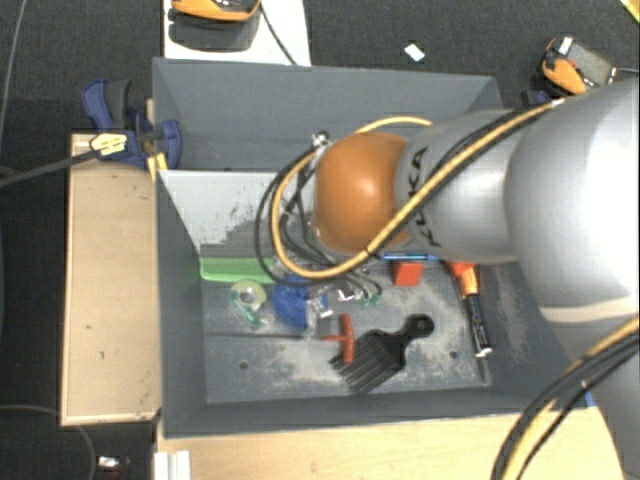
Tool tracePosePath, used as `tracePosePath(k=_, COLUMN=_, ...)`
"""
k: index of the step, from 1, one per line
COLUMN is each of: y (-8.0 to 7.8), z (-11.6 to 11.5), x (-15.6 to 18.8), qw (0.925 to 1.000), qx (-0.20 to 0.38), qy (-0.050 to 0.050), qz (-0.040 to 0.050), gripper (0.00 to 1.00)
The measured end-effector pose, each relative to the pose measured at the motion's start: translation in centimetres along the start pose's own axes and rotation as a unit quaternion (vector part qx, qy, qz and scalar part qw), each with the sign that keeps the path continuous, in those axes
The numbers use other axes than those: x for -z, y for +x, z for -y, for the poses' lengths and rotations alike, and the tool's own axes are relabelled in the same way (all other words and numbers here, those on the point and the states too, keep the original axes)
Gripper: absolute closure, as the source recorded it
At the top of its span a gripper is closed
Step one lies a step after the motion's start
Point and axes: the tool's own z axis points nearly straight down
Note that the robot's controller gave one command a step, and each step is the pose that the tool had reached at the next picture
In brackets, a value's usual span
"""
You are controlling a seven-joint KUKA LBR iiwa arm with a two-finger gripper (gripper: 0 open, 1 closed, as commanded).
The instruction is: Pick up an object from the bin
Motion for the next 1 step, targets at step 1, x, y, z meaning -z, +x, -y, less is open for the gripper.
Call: tracePosePath(k=1, y=0.42, z=-0.26, x=-0.76, qw=0.995, qx=-0.1, qy=-0.001, qz=-0.0024, gripper=1.0)
